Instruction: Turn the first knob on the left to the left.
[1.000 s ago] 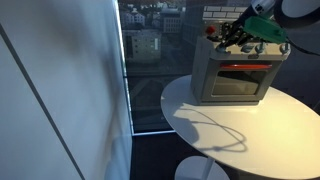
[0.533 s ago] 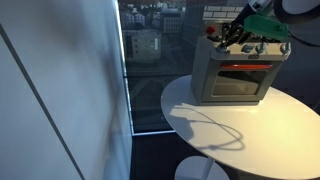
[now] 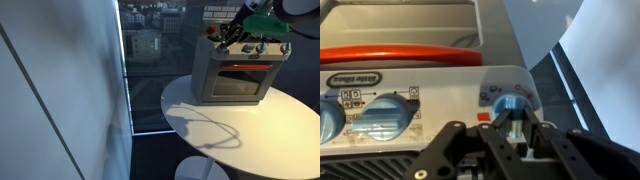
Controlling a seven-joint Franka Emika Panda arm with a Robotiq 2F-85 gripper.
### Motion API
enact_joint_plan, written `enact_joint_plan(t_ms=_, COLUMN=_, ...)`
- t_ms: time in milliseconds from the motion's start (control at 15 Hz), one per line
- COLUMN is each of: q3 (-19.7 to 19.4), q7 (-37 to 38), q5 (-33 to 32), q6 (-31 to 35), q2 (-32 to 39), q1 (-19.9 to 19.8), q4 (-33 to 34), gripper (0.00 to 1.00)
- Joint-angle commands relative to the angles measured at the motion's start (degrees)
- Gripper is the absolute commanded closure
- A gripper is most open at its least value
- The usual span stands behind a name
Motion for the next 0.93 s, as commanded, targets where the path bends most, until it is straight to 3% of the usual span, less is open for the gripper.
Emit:
enact_joint_plan(t_ms=0, q3=-2.0, q7=2.8, q5=-5.0, q6=-4.7, q2=-1.0, q1=1.5, q4=1.5, gripper=0.94)
enact_joint_plan(t_ms=67, q3=-0.3, q7=3.7, q5=-6.8, q6=-5.3, q2=-1.0, q1=-0.1, q4=1.8, gripper=0.93)
enact_joint_plan(t_ms=333, q3=0.2, q7=5.6, q5=-11.4, q6=-7.4, q2=-0.9, q1=-0.2, q4=2.5, gripper=0.94)
enact_joint_plan(t_ms=867, q3=1.5, q7=5.8, q5=-13.9, q6=-9.5, q2=-0.9, q1=-0.8, q4=3.1, gripper=0.94)
